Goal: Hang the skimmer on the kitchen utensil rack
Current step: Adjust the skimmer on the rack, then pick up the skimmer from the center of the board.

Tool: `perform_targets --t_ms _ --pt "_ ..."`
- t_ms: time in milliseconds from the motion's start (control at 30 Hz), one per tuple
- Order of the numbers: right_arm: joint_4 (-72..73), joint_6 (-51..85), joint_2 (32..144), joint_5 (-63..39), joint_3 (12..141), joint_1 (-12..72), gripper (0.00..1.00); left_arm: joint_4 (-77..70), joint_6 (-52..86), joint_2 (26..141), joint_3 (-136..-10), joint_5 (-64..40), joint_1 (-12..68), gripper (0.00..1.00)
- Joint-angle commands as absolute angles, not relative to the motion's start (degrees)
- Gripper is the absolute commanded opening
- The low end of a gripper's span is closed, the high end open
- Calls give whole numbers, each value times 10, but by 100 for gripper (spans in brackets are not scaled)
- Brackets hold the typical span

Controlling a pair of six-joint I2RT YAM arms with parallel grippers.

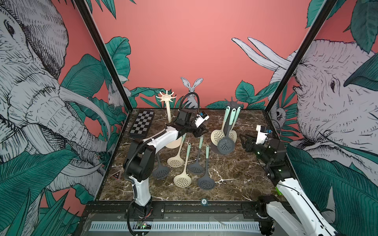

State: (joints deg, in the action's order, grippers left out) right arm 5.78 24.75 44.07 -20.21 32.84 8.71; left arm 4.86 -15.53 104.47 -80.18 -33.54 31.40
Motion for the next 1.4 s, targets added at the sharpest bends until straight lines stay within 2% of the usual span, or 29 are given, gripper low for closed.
perform_targets --t_ms 0,133,200,333,567,800,1100,1367 --pt "59 230 424 -229 333 86 44 51 -175 983 -781 -292 314 48" --pt "35 191 418 -281 352 93 45 23 -165 928 -756 -249 315 49" --pt "-8 143 419 -287 373 122 45 -5 -153 895 -738 -234 315 50" --pt "-110 43 437 -222 426 228 46 -56 -129 842 -709 -214 315 53" --pt "-227 -16 515 -156 491 372 49 -118 -89 786 -674 -190 315 61" --pt "-257 -59 652 -81 537 506 62 -181 -61 754 -635 -142 315 73" --pt "-233 -96 832 -112 606 570 67 -214 -45 725 -614 -113 314 75" --pt "-238 -112 911 -118 637 590 68 -226 -44 711 -596 -106 314 75"
